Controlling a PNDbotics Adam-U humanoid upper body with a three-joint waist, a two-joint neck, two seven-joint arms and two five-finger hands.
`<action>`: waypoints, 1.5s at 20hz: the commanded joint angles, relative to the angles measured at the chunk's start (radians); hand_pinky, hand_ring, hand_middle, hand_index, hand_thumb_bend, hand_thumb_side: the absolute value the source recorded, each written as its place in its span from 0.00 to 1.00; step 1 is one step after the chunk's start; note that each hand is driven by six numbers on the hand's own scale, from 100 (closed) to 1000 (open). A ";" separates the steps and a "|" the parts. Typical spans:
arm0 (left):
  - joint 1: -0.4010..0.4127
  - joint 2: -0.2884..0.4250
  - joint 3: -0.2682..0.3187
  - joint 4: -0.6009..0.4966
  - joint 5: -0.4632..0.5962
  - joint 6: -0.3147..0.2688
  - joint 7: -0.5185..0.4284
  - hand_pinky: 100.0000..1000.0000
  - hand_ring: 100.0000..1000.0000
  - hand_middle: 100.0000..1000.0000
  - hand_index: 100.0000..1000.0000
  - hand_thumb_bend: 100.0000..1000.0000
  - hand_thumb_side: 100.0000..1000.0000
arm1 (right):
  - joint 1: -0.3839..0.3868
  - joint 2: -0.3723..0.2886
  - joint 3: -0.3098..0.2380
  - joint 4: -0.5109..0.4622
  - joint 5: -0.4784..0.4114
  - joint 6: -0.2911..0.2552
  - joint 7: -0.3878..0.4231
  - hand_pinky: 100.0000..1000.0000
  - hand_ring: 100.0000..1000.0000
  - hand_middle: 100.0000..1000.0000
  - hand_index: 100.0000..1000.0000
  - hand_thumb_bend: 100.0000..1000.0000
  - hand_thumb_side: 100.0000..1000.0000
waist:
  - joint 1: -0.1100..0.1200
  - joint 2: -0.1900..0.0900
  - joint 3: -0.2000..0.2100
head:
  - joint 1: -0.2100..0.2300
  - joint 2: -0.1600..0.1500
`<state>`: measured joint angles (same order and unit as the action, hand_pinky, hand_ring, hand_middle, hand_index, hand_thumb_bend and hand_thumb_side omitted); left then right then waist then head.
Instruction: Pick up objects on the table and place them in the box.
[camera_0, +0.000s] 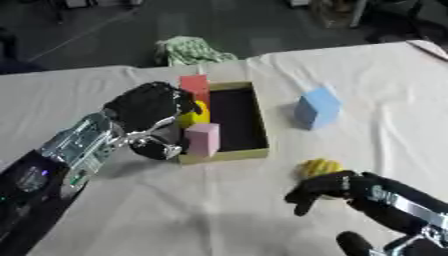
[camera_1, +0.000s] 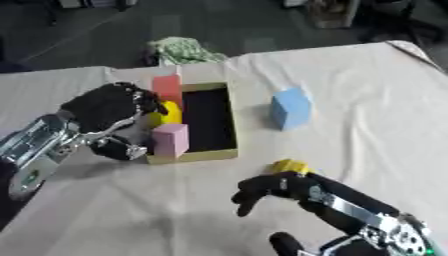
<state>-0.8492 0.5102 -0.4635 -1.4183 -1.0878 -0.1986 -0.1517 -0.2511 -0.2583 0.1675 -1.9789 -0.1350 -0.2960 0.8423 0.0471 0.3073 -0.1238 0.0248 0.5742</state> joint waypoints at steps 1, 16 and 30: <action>-0.010 0.025 0.023 -0.026 -0.007 0.023 0.048 0.72 0.65 0.66 0.81 0.29 0.17 | -0.009 -0.002 0.000 -0.021 -0.011 -0.001 0.004 0.79 0.82 0.66 0.93 0.00 0.37 | -0.003 -0.020 0.001 | -0.004 -0.001; 0.100 0.120 0.110 -0.209 0.076 0.092 0.225 0.72 0.65 0.63 0.80 0.00 0.04 | -0.017 0.000 -0.013 -0.021 -0.003 -0.001 -0.007 0.79 0.82 0.66 0.93 0.00 0.37 | -0.002 -0.020 0.009 | -0.032 -0.004; 0.412 0.020 0.185 -0.527 0.271 0.100 0.359 0.72 0.64 0.59 0.80 0.00 0.35 | -0.032 -0.150 -0.044 -0.021 0.061 -0.078 -0.069 0.80 0.83 0.69 0.94 0.00 0.21 | -0.038 -0.024 0.077 | -0.092 0.003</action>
<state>-0.4317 0.5320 -0.2918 -1.9039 -0.8355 -0.1052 0.2049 -0.2722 -0.3670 0.1349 -1.9789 -0.0878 -0.3553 0.7769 0.0091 0.3054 -0.0460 -0.0585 0.5770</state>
